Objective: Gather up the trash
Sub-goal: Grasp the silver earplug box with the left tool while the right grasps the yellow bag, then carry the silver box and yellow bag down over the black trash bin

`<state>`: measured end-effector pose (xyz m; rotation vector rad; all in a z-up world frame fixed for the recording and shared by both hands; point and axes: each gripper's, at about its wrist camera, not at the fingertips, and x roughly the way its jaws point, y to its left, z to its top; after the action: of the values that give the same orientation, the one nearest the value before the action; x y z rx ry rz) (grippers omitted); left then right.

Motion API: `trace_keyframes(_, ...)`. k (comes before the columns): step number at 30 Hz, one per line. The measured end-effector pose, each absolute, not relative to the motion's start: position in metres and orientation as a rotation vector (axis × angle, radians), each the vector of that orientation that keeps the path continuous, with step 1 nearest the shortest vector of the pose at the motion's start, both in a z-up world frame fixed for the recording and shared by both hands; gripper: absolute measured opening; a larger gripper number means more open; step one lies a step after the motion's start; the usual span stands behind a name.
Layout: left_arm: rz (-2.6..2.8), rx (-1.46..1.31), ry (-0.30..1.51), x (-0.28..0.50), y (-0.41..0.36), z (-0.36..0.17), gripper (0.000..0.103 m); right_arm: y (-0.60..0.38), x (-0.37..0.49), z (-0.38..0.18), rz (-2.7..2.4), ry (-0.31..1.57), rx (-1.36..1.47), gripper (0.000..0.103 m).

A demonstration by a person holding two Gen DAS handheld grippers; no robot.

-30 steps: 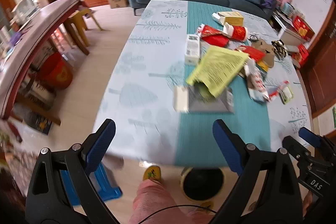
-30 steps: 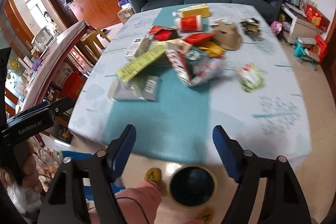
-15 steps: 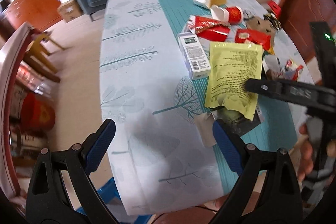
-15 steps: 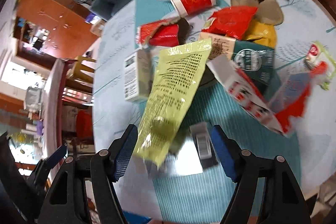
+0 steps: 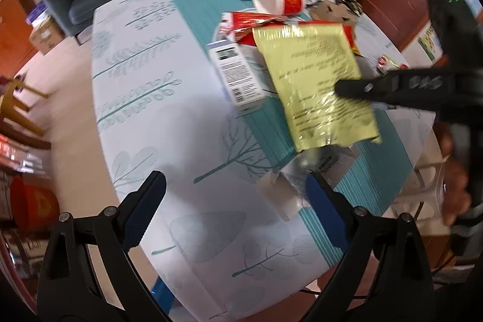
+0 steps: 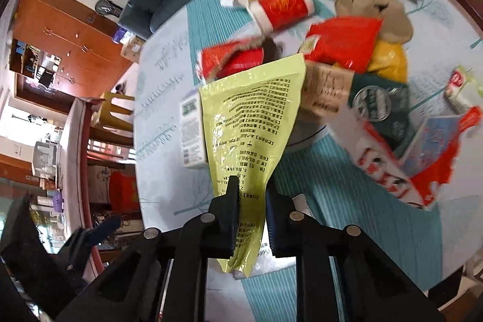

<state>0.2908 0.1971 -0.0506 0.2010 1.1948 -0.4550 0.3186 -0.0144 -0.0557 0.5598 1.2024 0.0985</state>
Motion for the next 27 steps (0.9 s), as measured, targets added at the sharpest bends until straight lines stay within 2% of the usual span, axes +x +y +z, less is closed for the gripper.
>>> trace_keyframes(6,-0.587,0.286,1.205,0.285,0.163,-0.052,0.092,-0.038,0.277,-0.004,0.052,1.114,0.505,0.013)
trace_keyframes(10,-0.678,0.375,1.215,0.277,0.132,-0.061,0.092,-0.055,0.236,0.010,0.004,1.108,0.461,0.012)
trace_keyframes(18,-0.744,0.544,1.254,0.269,0.094,-0.091,0.092,-0.099,0.134,-0.013,-0.126,1.179,0.519,0.012)
trace_keyframes(22,-0.740,0.583,1.296,0.275,0.089,-0.108,0.092,-0.110,0.112,-0.024,-0.158,1.179,0.546,0.012)
trace_keyframes(26,-0.726,0.600,1.362,0.279,0.084,-0.125,0.077,-0.108,0.100,-0.031,-0.169,1.191,0.537,0.012)
trace_keyframes(27,-0.713,0.600,1.362,0.278,0.083,-0.127,0.076,-0.105,0.109,-0.034,-0.169,1.195,0.537,0.012)
